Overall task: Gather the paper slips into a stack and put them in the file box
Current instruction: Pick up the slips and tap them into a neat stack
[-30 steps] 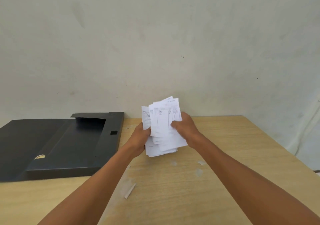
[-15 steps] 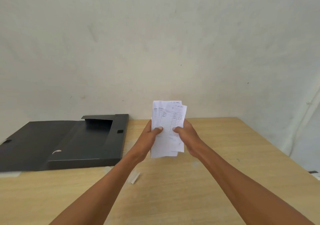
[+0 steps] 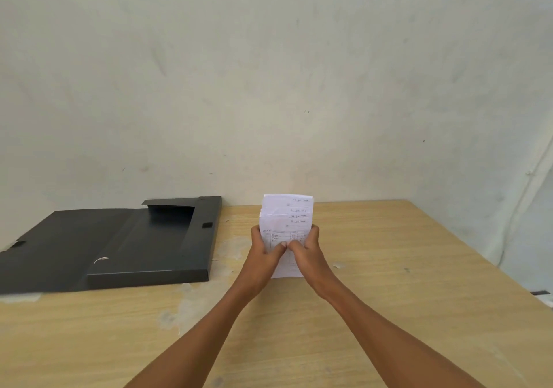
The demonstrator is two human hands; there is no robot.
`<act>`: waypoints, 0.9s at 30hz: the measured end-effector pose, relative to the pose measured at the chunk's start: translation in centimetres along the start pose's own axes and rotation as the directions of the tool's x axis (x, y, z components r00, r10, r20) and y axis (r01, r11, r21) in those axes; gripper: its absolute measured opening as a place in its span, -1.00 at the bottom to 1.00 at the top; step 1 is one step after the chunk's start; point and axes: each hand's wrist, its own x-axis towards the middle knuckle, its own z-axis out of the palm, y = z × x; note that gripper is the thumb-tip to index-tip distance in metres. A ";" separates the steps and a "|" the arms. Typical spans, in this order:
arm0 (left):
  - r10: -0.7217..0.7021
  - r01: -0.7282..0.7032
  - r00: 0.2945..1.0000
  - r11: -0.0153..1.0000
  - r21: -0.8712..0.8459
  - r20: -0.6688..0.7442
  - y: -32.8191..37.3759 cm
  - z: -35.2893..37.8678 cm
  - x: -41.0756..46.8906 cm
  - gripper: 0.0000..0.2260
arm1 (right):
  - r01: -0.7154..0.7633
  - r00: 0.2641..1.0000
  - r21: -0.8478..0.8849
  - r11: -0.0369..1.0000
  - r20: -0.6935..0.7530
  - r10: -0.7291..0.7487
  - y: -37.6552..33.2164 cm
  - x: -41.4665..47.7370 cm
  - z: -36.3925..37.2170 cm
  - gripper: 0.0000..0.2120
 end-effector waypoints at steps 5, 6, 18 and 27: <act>0.028 -0.028 1.000 1.000 0.011 0.000 -1.4 -0.7 0.6 -0.63 | 0.212 0.969 -0.254 0.944 -0.072 -0.237 -0.2 0.0 -1.1 -0.30; 0.029 -0.029 1.000 1.000 0.004 0.001 -1.5 -0.7 0.7 -0.61 | 0.319 0.917 -0.391 0.863 -0.104 -0.386 -0.9 0.2 -1.5 -0.20; 0.043 -0.043 0.999 0.997 -0.066 -0.004 -1.3 -0.6 0.3 -0.58 | 0.483 0.745 -0.876 0.016 0.401 -0.533 -4.5 1.3 -2.8 -0.31; 0.028 -0.027 0.998 0.999 -0.024 0.049 -1.1 -0.2 -0.6 -0.59 | 0.549 0.715 -0.833 0.071 0.424 -0.556 -3.9 0.0 -1.9 -0.39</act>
